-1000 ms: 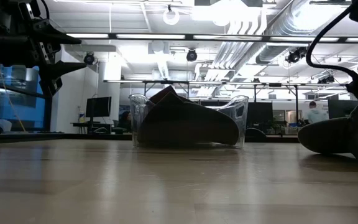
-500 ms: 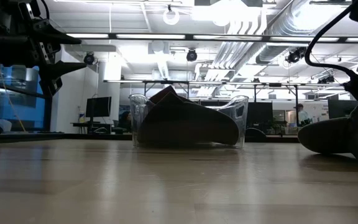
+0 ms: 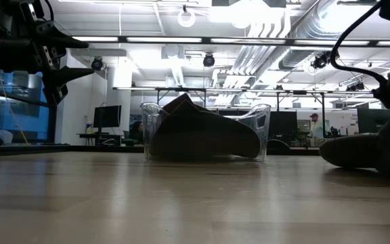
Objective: Pick & Place hat
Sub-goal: Put the black cap into the bottom transparent bin
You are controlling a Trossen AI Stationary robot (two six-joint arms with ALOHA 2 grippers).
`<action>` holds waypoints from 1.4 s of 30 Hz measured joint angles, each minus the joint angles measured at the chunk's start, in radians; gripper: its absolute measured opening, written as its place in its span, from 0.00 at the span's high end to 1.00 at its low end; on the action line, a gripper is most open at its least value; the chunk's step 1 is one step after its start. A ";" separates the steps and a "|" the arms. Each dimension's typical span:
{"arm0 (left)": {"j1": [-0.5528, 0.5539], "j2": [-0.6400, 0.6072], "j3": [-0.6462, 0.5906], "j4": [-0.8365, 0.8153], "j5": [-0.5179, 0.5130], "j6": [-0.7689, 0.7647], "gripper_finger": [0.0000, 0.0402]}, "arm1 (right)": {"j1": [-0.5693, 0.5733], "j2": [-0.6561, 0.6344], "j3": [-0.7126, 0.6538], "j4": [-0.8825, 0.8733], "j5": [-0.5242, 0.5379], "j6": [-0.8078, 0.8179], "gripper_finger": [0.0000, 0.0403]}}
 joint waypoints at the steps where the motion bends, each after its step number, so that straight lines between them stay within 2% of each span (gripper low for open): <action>1: 0.000 0.000 0.000 0.000 0.000 0.000 0.46 | 0.000 0.000 0.000 0.008 0.005 0.001 0.83; 5: 0.000 0.000 0.000 0.000 0.000 0.000 0.46 | 0.000 0.000 0.000 0.042 0.015 0.004 0.97; 13: 0.000 0.000 0.000 0.000 0.000 0.000 0.46 | 0.000 0.000 0.002 0.159 0.022 0.011 0.98; 20: 0.000 0.000 0.000 0.000 0.000 0.000 0.46 | 0.011 0.000 0.007 0.267 0.116 0.030 0.99; 31: 0.000 0.000 0.000 0.000 0.000 0.000 0.46 | 0.004 0.000 0.149 0.269 0.351 0.025 0.99; 36: 0.000 0.000 0.000 0.000 0.000 0.000 0.46 | 0.012 0.001 0.222 0.291 0.549 0.003 0.99; 42: 0.000 0.000 0.000 0.000 0.000 0.000 0.46 | -0.025 0.037 0.285 0.425 0.771 -0.088 0.99</action>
